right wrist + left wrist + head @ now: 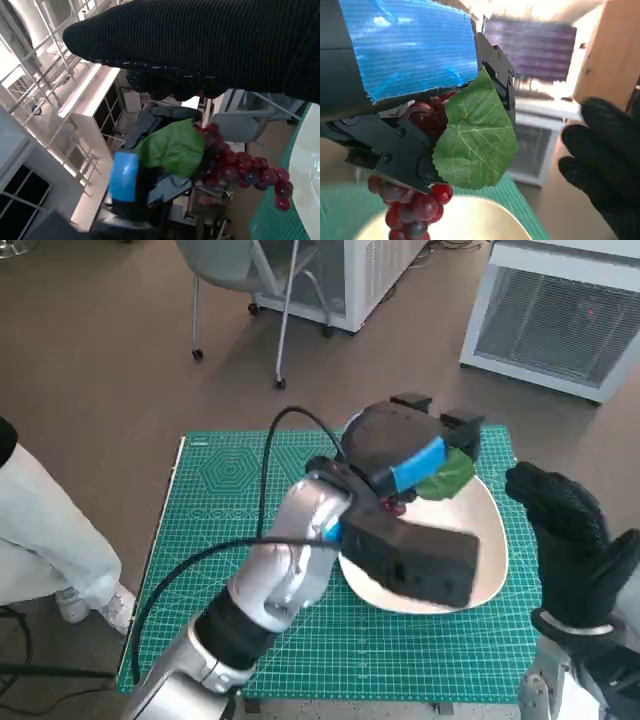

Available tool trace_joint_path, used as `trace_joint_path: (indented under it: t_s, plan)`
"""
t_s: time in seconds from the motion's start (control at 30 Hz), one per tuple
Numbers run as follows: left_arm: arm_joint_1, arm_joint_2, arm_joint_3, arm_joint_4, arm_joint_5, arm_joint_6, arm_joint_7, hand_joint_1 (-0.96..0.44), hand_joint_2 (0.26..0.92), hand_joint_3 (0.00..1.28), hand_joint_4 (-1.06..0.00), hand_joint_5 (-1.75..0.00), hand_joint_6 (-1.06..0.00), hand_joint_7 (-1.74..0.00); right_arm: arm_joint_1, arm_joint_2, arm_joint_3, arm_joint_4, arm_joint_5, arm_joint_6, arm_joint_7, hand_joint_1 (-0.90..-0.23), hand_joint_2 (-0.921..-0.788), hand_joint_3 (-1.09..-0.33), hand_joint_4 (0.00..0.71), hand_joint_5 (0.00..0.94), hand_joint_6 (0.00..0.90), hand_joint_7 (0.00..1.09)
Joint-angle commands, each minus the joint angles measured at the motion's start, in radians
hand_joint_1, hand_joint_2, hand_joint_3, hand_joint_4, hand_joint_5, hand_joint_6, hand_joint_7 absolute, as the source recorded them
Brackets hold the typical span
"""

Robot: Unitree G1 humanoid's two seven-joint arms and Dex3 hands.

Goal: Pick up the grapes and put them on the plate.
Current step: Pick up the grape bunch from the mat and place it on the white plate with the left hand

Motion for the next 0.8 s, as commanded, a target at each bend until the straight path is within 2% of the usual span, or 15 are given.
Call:
trace_joint_path:
  t_s: [0.03,0.07,0.13,0.17,0.2,0.27,0.43,0.8]
  plan:
    - [-0.057,-0.016,0.049,0.098,-0.109,0.01,-0.077,0.27,0.754,0.42,-0.54,-1.3,-0.38,-0.33,0.012,0.001,-0.002,0.015,0.002,0.003,-0.01,-0.416,-0.921,-0.574,0.649,0.005,0.214,0.78]
    - [-0.059,-0.012,0.048,0.106,-0.119,0.016,-0.096,0.22,0.778,0.33,-0.49,-1.14,-0.35,-0.24,0.012,0.002,-0.002,0.015,0.002,0.003,-0.01,-0.416,-0.921,-0.573,0.649,0.005,0.216,0.78]
    - [-0.06,-0.002,0.037,0.112,-0.124,0.028,-0.125,0.02,0.777,0.18,-0.32,-0.66,-0.29,-0.12,0.012,0.002,-0.002,0.015,0.004,0.002,-0.009,-0.416,-0.921,-0.573,0.649,0.005,0.218,0.78]
    - [-0.059,0.003,0.03,0.112,-0.121,0.032,-0.133,-0.05,0.776,0.14,-0.26,-0.48,-0.27,-0.09,0.012,0.002,-0.002,0.015,0.004,0.002,-0.008,-0.416,-0.921,-0.573,0.649,0.005,0.219,0.78]
    - [-0.058,0.008,0.022,0.111,-0.114,0.036,-0.136,-0.11,0.776,0.1,-0.2,-0.32,-0.25,-0.06,0.011,0.002,-0.002,0.016,0.005,0.002,-0.007,-0.415,-0.921,-0.572,0.648,0.005,0.22,0.78]
    - [-0.055,0.015,0.007,0.11,-0.1,0.037,-0.136,-0.19,0.776,0.05,-0.13,-0.16,-0.22,-0.03,0.008,0.002,-0.003,0.019,0.006,0.002,-0.006,-0.415,-0.921,-0.572,0.648,0.005,0.222,0.78]
    - [-0.037,0.024,0.01,0.112,-0.116,0.008,-0.124,-0.29,0.78,0.02,-0.09,-0.03,-0.2,0.0,0.002,0.003,0.0,0.025,0.006,0.004,-0.004,-0.411,-0.921,-0.573,0.649,0.005,0.224,0.78]
    - [-0.001,0.046,0.095,0.145,-0.282,-0.099,-0.166,-0.36,0.826,0.02,-0.08,0.0,-0.2,0.0,0.002,0.004,0.01,0.02,0.019,0.017,0.009,-0.411,-0.921,-0.576,0.648,0.005,0.225,0.77]
